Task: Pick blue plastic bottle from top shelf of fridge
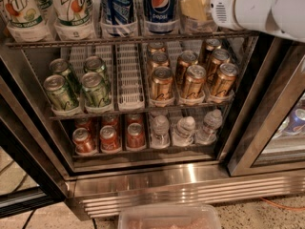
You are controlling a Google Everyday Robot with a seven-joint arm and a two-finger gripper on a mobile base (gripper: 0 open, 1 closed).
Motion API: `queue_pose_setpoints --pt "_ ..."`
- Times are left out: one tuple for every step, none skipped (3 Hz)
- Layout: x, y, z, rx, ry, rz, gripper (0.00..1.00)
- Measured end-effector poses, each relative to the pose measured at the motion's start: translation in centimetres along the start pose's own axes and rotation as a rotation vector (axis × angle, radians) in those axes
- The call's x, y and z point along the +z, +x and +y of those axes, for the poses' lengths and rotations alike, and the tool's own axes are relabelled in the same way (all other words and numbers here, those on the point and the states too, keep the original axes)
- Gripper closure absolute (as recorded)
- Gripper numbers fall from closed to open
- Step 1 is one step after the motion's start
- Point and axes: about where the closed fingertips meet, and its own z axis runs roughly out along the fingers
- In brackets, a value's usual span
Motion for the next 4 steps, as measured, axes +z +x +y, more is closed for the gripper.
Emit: queue_pose_setpoints --pt "-0.3 -1.3 -0.7 0.01 0.013 -0.031 1.0" --pt "-0.9 -2.1 -1.5 0.019 0.032 -0.052 1.0" --pt "-1.8 -2.4 -2.4 0.021 0.049 -0.06 1.0" --pt "-3.2 -2.7 -2.9 0.033 0.044 -0.054 1.0"
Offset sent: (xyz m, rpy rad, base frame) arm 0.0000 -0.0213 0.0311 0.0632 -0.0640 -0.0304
